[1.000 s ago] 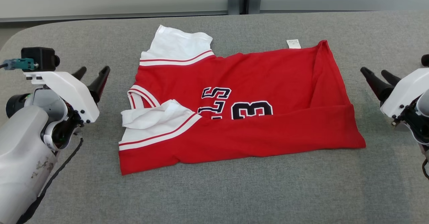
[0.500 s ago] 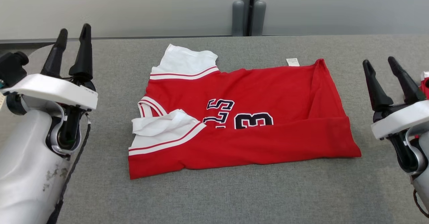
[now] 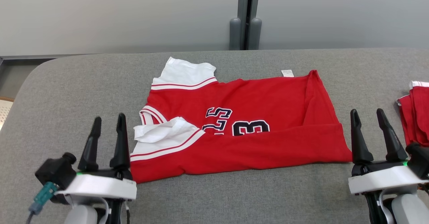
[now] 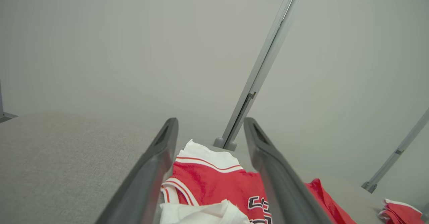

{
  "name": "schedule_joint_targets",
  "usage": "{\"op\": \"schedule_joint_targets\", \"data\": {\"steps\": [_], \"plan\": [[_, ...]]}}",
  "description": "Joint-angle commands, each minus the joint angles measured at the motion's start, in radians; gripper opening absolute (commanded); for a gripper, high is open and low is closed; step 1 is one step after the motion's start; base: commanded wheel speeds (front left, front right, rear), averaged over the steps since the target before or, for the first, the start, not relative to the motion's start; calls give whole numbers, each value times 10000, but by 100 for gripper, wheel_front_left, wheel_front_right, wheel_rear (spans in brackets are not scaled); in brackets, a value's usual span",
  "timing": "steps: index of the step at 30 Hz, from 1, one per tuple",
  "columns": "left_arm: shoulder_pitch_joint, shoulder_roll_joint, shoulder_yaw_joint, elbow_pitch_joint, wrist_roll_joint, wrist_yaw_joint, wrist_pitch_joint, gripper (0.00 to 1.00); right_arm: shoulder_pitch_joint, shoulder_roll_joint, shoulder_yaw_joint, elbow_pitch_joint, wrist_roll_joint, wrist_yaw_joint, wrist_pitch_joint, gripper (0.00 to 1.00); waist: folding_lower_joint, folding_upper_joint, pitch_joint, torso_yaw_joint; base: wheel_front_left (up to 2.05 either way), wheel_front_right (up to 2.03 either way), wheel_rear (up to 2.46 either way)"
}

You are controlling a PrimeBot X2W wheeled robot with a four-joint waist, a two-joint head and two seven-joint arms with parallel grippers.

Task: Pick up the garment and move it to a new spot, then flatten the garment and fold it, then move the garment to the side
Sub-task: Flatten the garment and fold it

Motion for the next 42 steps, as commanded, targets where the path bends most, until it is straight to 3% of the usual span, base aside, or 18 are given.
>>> {"op": "schedule_joint_targets", "data": {"steps": [1,11,23,28,32,33,34,42], "plan": [[250,-36,33,152,318,-56,-11,100,183,55,-78,-65,-114,0,-50,100,0,-1,-48,2,0,0,0],[433,-207,-398,1813,890,116,-13,100,572,499,-274,-56,-284,0,-51,100,0,-1,-41,-80,0,0,0],[-779,-178,-748,5718,1353,1419,2,100,355,413,-18,148,-174,0,-52,100,0,-1,111,-479,0,0,0],[-1088,-163,-870,6546,1407,1436,163,100,347,429,-7,216,-125,0,-52,100,0,-1,121,-572,0,0,0],[-1330,-170,-1083,7099,1401,1091,286,100,392,417,-93,511,-212,0,-52,100,0,-1,104,-590,0,0,0],[-1384,-168,-1142,7199,1410,984,298,47,387,423,-149,641,-216,0,-52,100,0,-1,108,-576,0,0,0],[-1448,-159,-1199,7286,1437,906,277,0,364,425,-210,847,-235,0,-52,100,0,-1,111,-558,0,0,0],[-1914,-137,-1149,6575,1441,614,-1,0,-506,529,-664,3343,176,0,113,100,0,-1,279,-44,0,0,0]]}}
